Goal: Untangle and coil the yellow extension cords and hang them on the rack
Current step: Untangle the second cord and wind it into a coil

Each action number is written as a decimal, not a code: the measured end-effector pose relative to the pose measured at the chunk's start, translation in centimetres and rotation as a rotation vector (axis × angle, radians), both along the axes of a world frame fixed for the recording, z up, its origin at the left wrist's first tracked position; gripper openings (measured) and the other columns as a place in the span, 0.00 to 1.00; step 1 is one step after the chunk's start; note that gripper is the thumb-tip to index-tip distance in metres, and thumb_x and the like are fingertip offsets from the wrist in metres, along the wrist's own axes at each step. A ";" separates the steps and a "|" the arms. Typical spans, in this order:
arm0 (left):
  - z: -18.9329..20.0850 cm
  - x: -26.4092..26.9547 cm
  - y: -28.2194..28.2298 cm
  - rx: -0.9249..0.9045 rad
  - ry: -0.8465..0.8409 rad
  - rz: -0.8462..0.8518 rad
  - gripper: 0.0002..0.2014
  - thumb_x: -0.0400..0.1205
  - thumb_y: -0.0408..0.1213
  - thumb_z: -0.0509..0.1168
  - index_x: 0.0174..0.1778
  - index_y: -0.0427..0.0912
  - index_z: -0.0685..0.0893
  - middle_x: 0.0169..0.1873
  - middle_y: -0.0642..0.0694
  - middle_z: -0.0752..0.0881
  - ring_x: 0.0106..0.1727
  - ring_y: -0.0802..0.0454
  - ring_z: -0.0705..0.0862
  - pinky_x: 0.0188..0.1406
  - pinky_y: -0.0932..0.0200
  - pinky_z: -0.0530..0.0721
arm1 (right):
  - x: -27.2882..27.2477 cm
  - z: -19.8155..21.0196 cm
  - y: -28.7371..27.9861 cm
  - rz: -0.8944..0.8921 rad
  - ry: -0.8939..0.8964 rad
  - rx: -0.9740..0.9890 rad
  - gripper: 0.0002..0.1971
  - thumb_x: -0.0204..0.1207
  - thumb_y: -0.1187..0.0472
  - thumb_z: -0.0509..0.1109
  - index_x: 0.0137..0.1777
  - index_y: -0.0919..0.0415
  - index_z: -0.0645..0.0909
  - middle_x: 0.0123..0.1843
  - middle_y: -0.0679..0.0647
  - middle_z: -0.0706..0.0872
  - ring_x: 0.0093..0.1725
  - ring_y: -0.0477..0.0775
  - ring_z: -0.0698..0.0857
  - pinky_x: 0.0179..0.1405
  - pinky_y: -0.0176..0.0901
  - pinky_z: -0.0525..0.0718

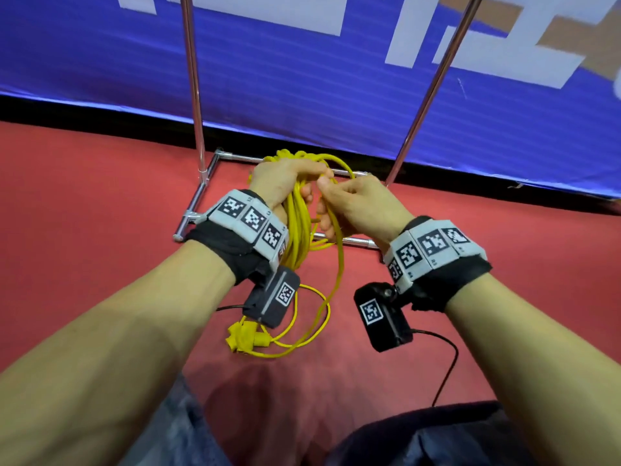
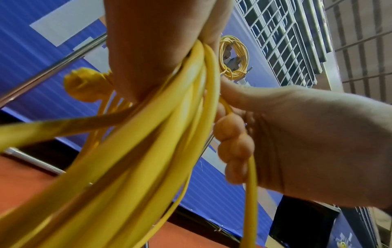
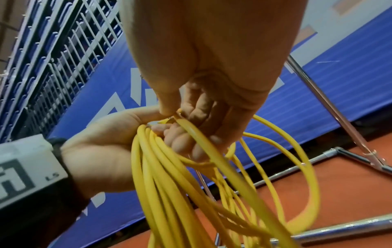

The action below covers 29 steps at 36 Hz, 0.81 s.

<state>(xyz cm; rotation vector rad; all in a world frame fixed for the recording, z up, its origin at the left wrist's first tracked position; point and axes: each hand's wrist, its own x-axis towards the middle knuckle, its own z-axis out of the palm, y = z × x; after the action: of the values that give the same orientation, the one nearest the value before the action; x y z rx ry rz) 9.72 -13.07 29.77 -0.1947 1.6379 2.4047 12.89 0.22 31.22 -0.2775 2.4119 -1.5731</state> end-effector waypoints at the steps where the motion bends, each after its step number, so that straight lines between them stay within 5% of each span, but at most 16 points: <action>1: 0.1 -0.2 -0.3 0.011 0.007 0.041 0.16 0.57 0.35 0.77 0.38 0.34 0.87 0.20 0.43 0.76 0.20 0.49 0.72 0.22 0.59 0.75 | 0.1 -0.3 0.1 0.018 -0.070 0.000 0.22 0.87 0.50 0.57 0.37 0.64 0.80 0.28 0.58 0.83 0.28 0.56 0.84 0.31 0.42 0.84; 4: 0.3 -0.9 -1.6 0.101 0.052 0.201 0.14 0.52 0.32 0.76 0.32 0.35 0.85 0.30 0.39 0.81 0.17 0.54 0.71 0.20 0.62 0.72 | 0.7 -1.3 0.7 0.123 -0.224 0.040 0.17 0.88 0.56 0.56 0.42 0.63 0.80 0.33 0.58 0.83 0.36 0.57 0.84 0.44 0.49 0.83; 7: 0.2 -1.3 -2.7 0.117 0.086 0.275 0.03 0.71 0.30 0.72 0.33 0.35 0.85 0.33 0.40 0.84 0.16 0.57 0.70 0.18 0.64 0.71 | 0.7 -1.5 1.2 0.196 -0.188 0.020 0.12 0.87 0.66 0.56 0.44 0.65 0.79 0.33 0.57 0.80 0.30 0.51 0.80 0.37 0.44 0.83; 11: -0.2 -1.2 -2.7 0.017 0.062 0.237 0.08 0.78 0.36 0.72 0.34 0.38 0.87 0.37 0.41 0.86 0.16 0.57 0.70 0.18 0.64 0.71 | 0.4 -0.7 0.6 0.179 -0.030 -0.003 0.12 0.87 0.65 0.56 0.46 0.65 0.80 0.30 0.57 0.81 0.25 0.51 0.78 0.29 0.40 0.79; 16: -0.4 -0.4 -1.6 -0.055 0.042 0.102 0.07 0.76 0.38 0.74 0.36 0.41 0.84 0.37 0.43 0.86 0.15 0.59 0.73 0.19 0.65 0.71 | -0.8 0.5 -0.3 0.068 0.068 -0.043 0.14 0.88 0.62 0.55 0.45 0.64 0.81 0.22 0.53 0.81 0.19 0.49 0.76 0.21 0.35 0.74; 20: -0.6 0.0 -0.9 -0.017 0.023 0.031 0.05 0.75 0.33 0.73 0.38 0.38 0.83 0.21 0.45 0.80 0.16 0.57 0.74 0.20 0.63 0.69 | -1.0 0.5 -0.5 0.068 0.091 0.058 0.18 0.88 0.59 0.56 0.47 0.70 0.83 0.21 0.54 0.81 0.18 0.51 0.75 0.20 0.37 0.73; 24: -0.5 0.2 -0.2 0.030 0.026 0.089 0.04 0.71 0.28 0.72 0.37 0.31 0.84 0.16 0.44 0.75 0.16 0.54 0.72 0.16 0.64 0.69 | -0.7 0.6 -0.5 0.043 0.079 0.056 0.17 0.88 0.58 0.56 0.45 0.67 0.82 0.22 0.55 0.81 0.19 0.51 0.78 0.22 0.38 0.75; 27: 0.0 0.0 -0.3 0.049 0.015 0.168 0.09 0.66 0.29 0.73 0.39 0.30 0.86 0.19 0.43 0.76 0.16 0.53 0.71 0.19 0.64 0.72 | -0.1 0.3 -0.1 0.049 -0.023 -0.012 0.17 0.87 0.58 0.57 0.42 0.64 0.81 0.26 0.57 0.82 0.30 0.56 0.83 0.29 0.42 0.80; 29: 0.3 -0.2 -0.8 0.074 0.030 0.226 0.02 0.69 0.27 0.72 0.34 0.34 0.85 0.31 0.38 0.81 0.15 0.56 0.71 0.18 0.66 0.72 | 0.4 -0.2 0.3 0.087 -0.136 -0.070 0.13 0.86 0.62 0.58 0.44 0.64 0.80 0.32 0.57 0.82 0.35 0.55 0.83 0.35 0.45 0.85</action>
<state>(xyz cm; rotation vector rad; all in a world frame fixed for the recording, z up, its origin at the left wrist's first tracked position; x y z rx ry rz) 9.49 -13.89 30.11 -0.3502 1.6144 2.6410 13.34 0.56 31.06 -0.2756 2.2159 -1.5858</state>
